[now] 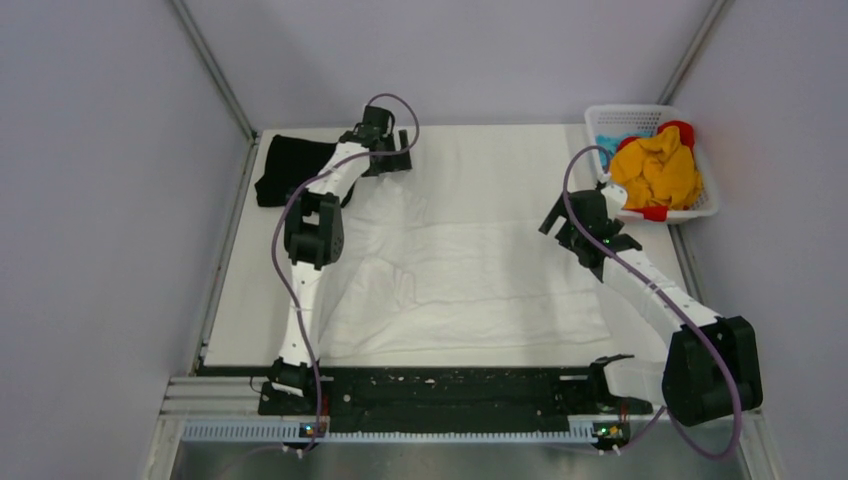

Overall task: Fold and stack the t-shirts
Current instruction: Grab the side of the flattened tshirt furthest away from the robot with both arms

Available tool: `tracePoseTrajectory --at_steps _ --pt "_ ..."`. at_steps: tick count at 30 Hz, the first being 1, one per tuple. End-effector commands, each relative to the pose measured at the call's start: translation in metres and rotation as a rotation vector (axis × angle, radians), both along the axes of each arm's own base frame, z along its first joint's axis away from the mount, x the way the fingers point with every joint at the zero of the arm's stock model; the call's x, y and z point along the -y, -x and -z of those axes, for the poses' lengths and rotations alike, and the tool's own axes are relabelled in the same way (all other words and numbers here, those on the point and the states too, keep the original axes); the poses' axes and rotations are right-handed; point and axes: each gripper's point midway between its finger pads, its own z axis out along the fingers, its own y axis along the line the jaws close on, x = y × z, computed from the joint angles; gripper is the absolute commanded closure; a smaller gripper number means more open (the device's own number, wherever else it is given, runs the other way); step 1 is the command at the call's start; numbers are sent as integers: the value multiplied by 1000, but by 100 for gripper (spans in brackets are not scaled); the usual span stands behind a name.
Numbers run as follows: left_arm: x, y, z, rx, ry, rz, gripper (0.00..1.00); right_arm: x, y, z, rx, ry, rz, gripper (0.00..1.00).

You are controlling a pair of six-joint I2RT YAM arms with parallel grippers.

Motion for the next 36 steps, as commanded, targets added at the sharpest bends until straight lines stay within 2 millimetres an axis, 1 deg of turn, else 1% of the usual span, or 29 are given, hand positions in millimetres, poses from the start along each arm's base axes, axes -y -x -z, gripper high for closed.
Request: tracePoseTrajectory --at_steps 1,3,4,5,6,8,10,13,15,17,18,20,22,24,26,30,31,33,36 --pt "14 -6 -3 8 72 28 10 1 -1 3 7 2 -8 1" --pt "16 -2 0 -11 80 31 18 2 1 6 2 4 -6 1" --pt "17 1 0 -21 83 37 23 3 1 6 1 5 -5 1" --pt "18 5 2 -36 83 44 31 3 2 6 0 7 -3 1" --pt "19 9 4 -49 73 46 35 4 2 6 -1 8 -2 1" --pt "14 16 7 -68 28 26 38 3 2 5 2 3 -5 1" --pt "2 20 9 -77 -49 -17 43 2 2 5 4 0 -6 1" --pt "-7 26 17 -105 -101 -46 57 3 3 3 7 1 -4 1" --pt "-9 31 21 -127 -115 -56 72 5 4 1 11 7 4 1" --pt "-10 37 25 -150 -122 -61 84 10 4 -2 16 26 23 1" --pt "-9 38 26 -156 -119 -54 88 13 3 -3 19 40 32 1" --pt "-7 41 26 -162 -115 -45 100 18 2 -5 15 61 49 1" --pt "-6 42 19 -149 -114 -43 100 22 -1 -7 11 84 62 1" --pt "-6 40 4 -106 -111 -49 100 26 -6 -7 3 110 75 1" --pt "-4 39 -21 -49 -91 -46 100 28 -13 -6 -13 128 83 1" --pt "-1 44 -68 50 -63 -46 100 31 -32 -5 -34 158 109 3" --pt "-1 46 -75 61 -58 -45 100 31 -38 -4 -41 166 115 3" --pt "-3 53 -79 65 -63 -48 100 32 -48 -1 -56 178 125 4" --pt "-5 64 -75 50 -66 -55 100 30 -62 7 -83 190 129 5"
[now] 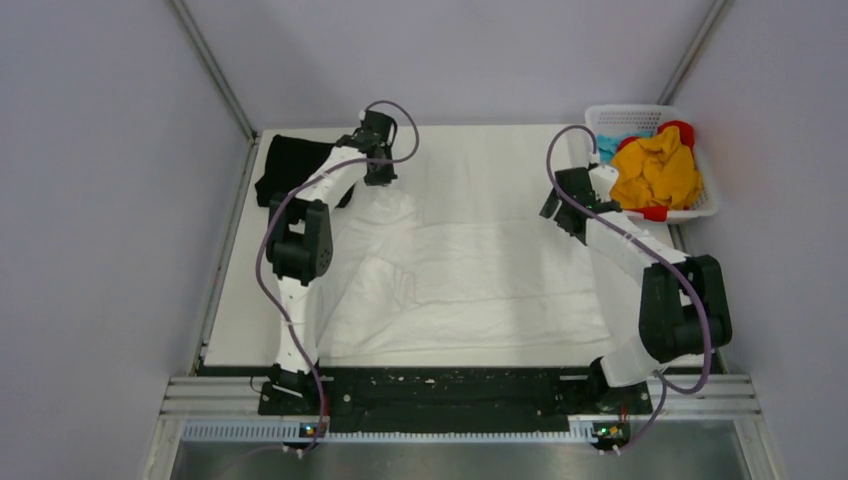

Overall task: Fold and stack the t-shirts
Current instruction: Grab the side of the flattened tshirt furthest away from the robot with both arms

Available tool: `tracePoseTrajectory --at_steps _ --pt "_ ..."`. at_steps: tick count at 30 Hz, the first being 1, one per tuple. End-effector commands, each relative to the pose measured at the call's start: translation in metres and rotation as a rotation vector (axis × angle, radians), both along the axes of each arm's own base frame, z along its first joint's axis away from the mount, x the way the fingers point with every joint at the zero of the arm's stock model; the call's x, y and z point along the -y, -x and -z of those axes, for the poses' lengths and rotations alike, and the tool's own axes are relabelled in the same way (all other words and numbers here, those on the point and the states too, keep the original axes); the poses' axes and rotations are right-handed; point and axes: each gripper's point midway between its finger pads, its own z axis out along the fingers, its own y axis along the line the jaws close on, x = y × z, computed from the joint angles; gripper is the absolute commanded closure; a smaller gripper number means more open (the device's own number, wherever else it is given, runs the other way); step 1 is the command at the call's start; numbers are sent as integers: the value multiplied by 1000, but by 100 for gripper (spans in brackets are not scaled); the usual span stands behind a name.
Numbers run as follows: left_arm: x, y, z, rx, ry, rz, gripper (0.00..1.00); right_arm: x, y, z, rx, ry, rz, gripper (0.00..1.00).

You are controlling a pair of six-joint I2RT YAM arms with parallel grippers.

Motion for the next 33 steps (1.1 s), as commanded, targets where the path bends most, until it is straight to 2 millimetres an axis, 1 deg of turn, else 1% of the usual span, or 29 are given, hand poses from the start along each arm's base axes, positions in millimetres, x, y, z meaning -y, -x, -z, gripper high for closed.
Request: tracePoseTrajectory --at_steps 1,3,6,9,11,14,15,16,20,25,27,30,33 --pt "1 0 -48 117 32 -17 100 7 -26 -4 1 46 40 6" --pt "2 6 -45 104 44 -15 100 9 -32 9 -34 64 59 6" --pt "7 15 -40 65 70 -4 100 10 -45 21 -63 82 76 9" --pt "8 17 -35 52 71 -6 100 13 -59 31 -77 87 103 13" --pt "7 20 -33 35 76 -11 100 17 -65 41 -99 89 119 16" --pt "9 26 -34 33 94 -10 100 20 -69 56 -129 101 137 19" --pt "10 27 -36 38 99 -9 100 20 -70 59 -140 95 142 20" --pt "10 28 -36 39 103 -8 100 20 -69 63 -155 89 140 24" --pt "8 33 -40 43 108 -12 100 20 -58 68 -181 82 150 30" --pt "7 41 -44 48 110 -12 100 31 -48 59 -170 111 184 47" --pt "7 44 -46 51 115 -11 100 35 -46 56 -163 114 199 56" --pt "7 51 -51 62 130 -8 100 38 -46 54 -158 112 208 70" --pt "9 59 -54 68 153 2 100 34 -50 56 -161 98 197 82"
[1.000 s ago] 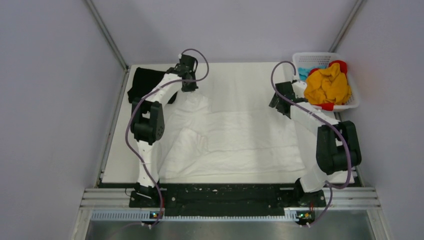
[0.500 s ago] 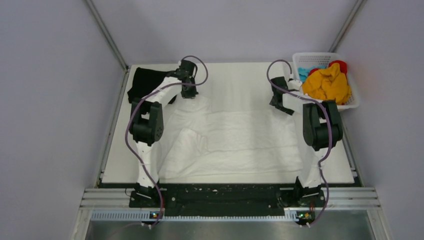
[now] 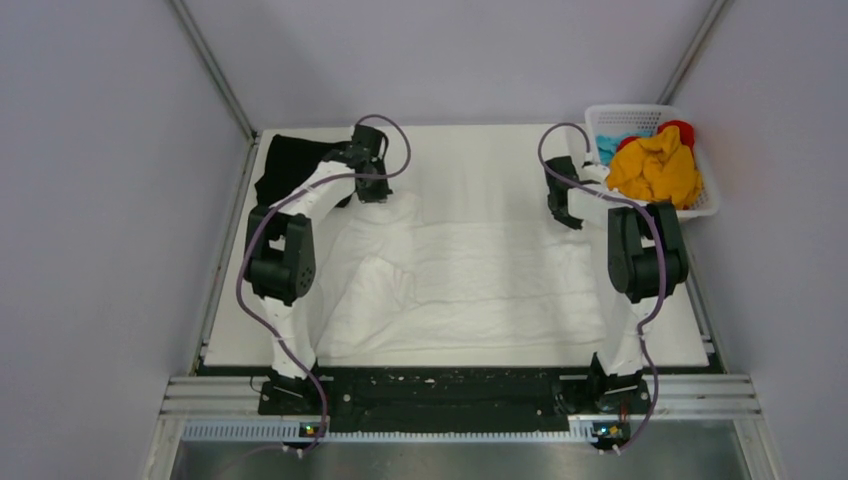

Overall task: Fold and stack the t-shirts
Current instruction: Grab the side of the flattened tshirt furthest away from the robot with both arms, then fold the other side of the tshirt into a rectangle

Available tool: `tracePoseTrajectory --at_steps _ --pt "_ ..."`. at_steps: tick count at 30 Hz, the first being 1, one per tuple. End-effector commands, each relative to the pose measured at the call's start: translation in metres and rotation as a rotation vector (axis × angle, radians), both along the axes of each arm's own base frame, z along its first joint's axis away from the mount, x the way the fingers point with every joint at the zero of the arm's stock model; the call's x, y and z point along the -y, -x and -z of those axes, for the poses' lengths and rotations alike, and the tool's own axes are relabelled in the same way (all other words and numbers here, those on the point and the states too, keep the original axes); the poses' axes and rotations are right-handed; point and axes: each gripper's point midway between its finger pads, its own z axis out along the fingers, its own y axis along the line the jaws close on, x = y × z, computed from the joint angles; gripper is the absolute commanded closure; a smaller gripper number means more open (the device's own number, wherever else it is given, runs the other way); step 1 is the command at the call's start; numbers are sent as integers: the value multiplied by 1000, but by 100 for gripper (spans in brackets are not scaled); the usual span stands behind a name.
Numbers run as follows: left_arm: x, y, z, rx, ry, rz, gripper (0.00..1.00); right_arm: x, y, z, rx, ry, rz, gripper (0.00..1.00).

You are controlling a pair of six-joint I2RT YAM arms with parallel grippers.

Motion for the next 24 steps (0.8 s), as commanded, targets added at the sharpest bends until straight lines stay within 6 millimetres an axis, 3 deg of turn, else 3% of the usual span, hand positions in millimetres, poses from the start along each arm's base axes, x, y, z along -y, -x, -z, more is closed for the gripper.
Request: tracePoseTrajectory --at_steps 1,4,7,13,24 --pt "9 3 -37 100 70 12 100 6 -1 -14 17 7 17 86" --pt "8 11 -41 106 79 14 100 2 -6 -15 20 -5 -5 100" --pt "9 19 -46 112 90 19 100 -3 -10 -19 42 -23 -29 100" --pt "11 41 -50 112 114 26 100 -15 -6 -52 151 -12 -90 100" --pt "14 116 -63 130 140 37 100 -23 46 -70 182 -63 -159 100"
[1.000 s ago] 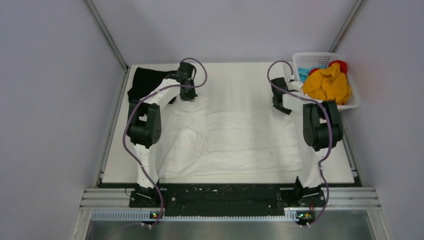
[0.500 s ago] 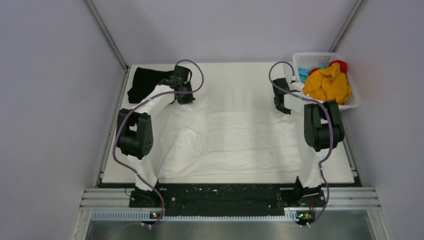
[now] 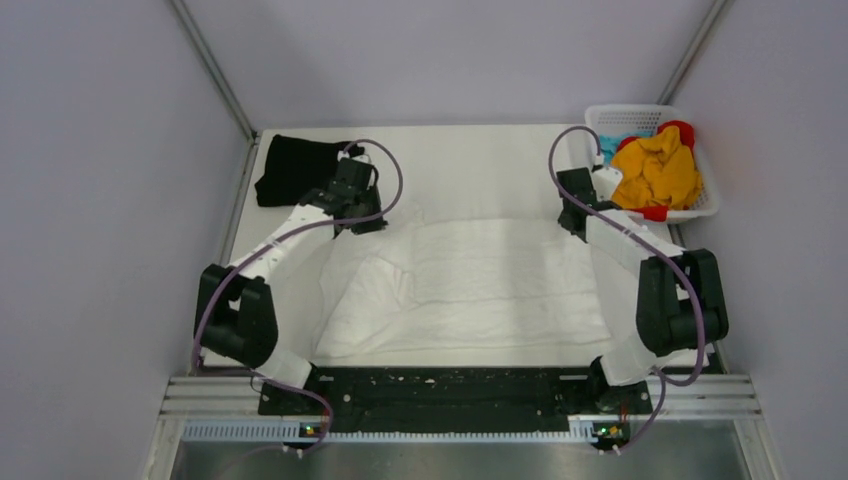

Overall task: Fold and stack the t-shirts
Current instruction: Fold the other side of the tshirt into a rectangle

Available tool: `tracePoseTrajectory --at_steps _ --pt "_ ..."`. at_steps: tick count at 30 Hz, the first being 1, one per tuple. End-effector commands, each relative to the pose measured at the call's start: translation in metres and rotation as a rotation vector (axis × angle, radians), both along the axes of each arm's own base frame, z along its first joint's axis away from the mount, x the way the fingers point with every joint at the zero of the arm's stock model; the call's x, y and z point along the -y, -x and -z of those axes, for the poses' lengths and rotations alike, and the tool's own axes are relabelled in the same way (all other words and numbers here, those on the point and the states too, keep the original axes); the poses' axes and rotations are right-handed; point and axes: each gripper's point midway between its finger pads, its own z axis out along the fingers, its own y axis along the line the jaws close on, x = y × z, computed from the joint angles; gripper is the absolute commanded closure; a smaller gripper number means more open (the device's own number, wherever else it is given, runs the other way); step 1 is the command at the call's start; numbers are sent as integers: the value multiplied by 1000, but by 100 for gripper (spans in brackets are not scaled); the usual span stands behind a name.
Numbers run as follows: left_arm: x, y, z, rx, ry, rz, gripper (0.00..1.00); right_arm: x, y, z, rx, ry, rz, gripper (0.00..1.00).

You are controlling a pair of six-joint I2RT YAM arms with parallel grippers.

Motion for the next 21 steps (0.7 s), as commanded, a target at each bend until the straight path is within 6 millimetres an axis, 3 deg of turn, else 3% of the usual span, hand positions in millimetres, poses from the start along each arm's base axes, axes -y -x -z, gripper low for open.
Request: tracePoseTrajectory --at_steps 1,10,17,21 --pt "7 31 -23 64 30 -2 100 -10 15 -13 38 -22 -62 100" --pt "-9 106 -36 98 43 -23 100 -4 46 -32 53 -12 -85 100" --pt "-12 155 -21 44 116 -9 100 -1 66 -34 44 -17 -94 100" --pt "-28 173 -21 47 116 -51 100 1 73 -37 42 -11 -98 100"
